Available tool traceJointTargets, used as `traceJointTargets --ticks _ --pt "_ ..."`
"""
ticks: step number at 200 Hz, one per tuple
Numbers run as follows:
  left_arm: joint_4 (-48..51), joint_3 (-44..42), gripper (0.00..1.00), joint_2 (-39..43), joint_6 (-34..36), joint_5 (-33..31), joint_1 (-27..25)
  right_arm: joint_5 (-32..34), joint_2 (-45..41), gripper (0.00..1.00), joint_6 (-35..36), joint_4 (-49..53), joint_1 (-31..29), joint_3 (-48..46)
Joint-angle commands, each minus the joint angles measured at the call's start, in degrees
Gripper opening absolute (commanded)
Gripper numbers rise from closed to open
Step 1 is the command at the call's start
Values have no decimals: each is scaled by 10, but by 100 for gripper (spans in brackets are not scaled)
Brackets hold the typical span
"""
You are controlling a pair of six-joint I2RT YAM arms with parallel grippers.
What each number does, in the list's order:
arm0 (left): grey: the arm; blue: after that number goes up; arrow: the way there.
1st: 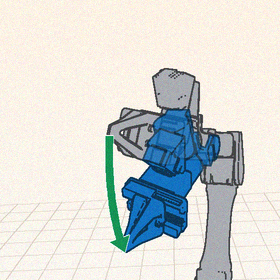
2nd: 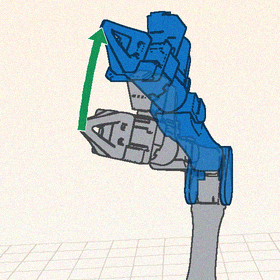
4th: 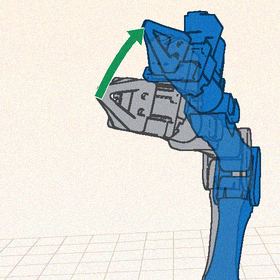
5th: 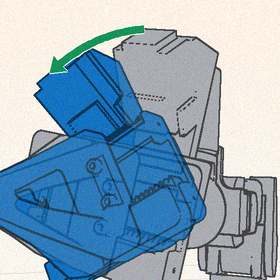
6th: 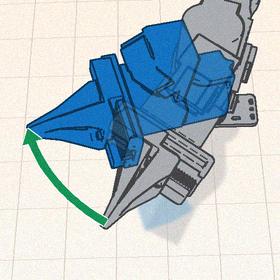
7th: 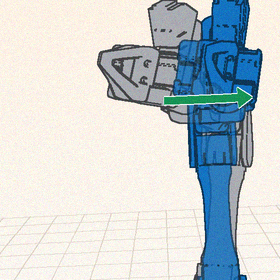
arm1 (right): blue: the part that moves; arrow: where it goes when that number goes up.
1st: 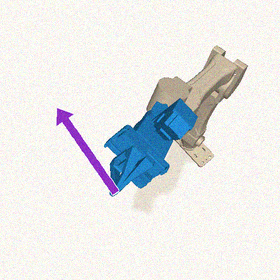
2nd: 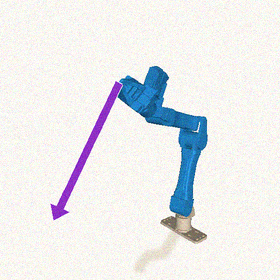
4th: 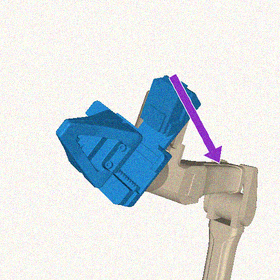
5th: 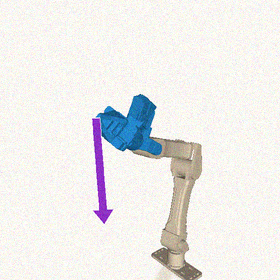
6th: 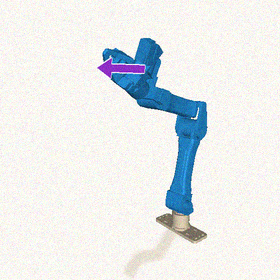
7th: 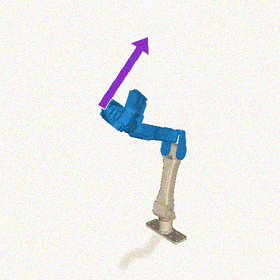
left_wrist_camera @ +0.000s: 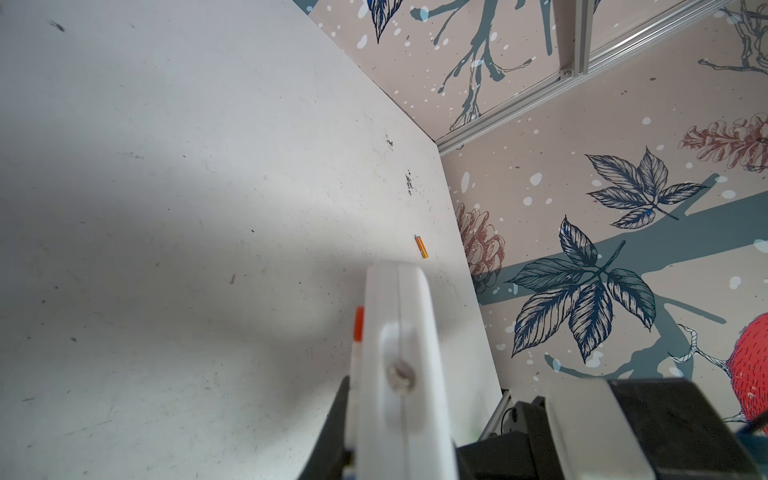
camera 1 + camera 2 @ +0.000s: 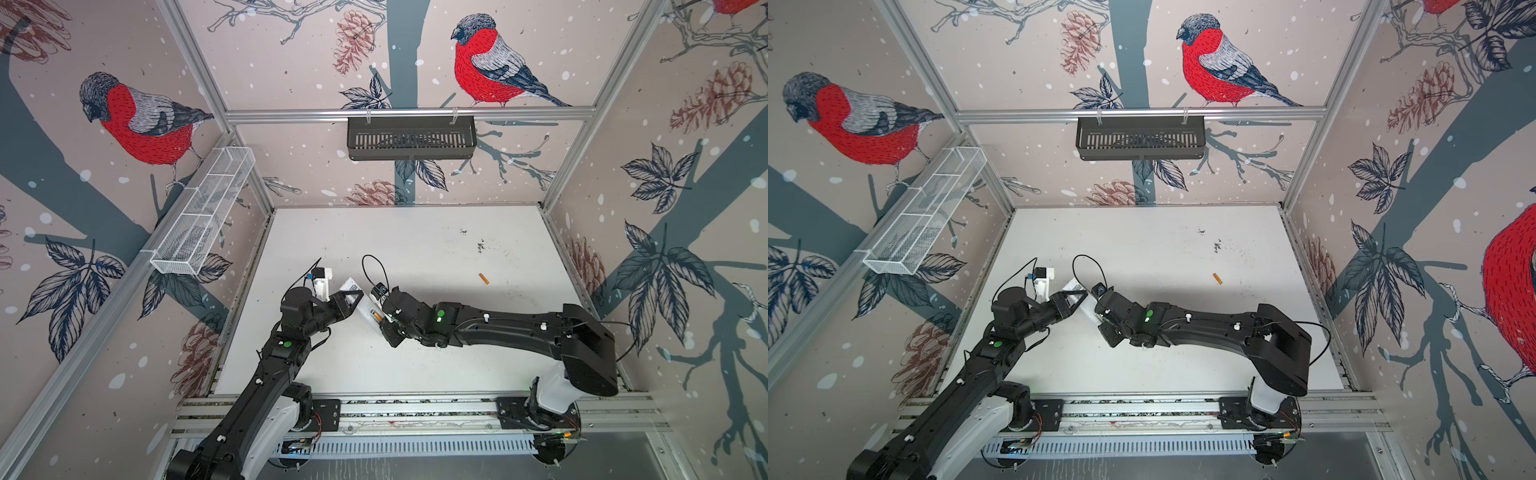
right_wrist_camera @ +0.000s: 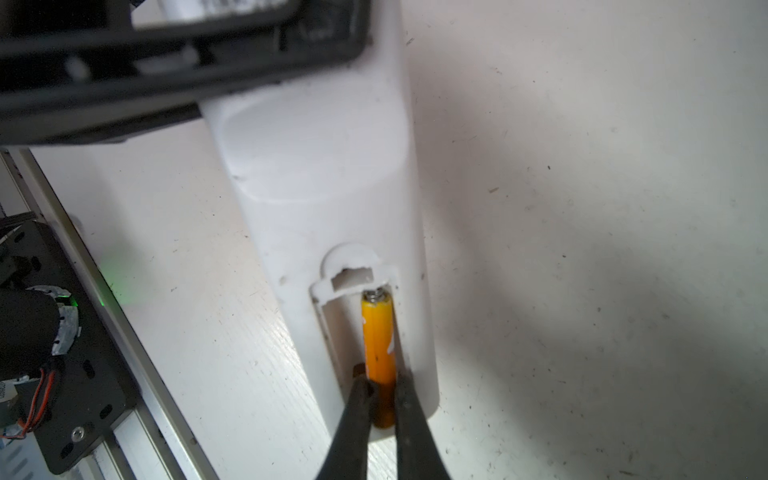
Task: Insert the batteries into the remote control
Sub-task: 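Press the battery down into the compartment, then open the right gripper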
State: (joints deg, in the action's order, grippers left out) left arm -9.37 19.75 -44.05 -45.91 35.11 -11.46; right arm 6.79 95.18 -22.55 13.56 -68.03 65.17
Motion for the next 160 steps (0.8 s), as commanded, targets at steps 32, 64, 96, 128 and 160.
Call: traceJointTargets --ticks 32,64,96,128,160 --pt "-33 14 0 2 -30 153 6 19 9 6 11 -3 9 14" --pt "-91 -2 0 3 -75 194 23 19 -3 6 20 -30 11 -3" --pt "-115 -3 0 3 -92 223 40 9 -24 6 21 -58 17 -36" --pt "-62 11 0 -2 -48 215 48 13 -28 9 22 -44 17 -33" --pt "-18 17 0 -4 -6 183 51 7 -43 14 22 -31 17 -36"
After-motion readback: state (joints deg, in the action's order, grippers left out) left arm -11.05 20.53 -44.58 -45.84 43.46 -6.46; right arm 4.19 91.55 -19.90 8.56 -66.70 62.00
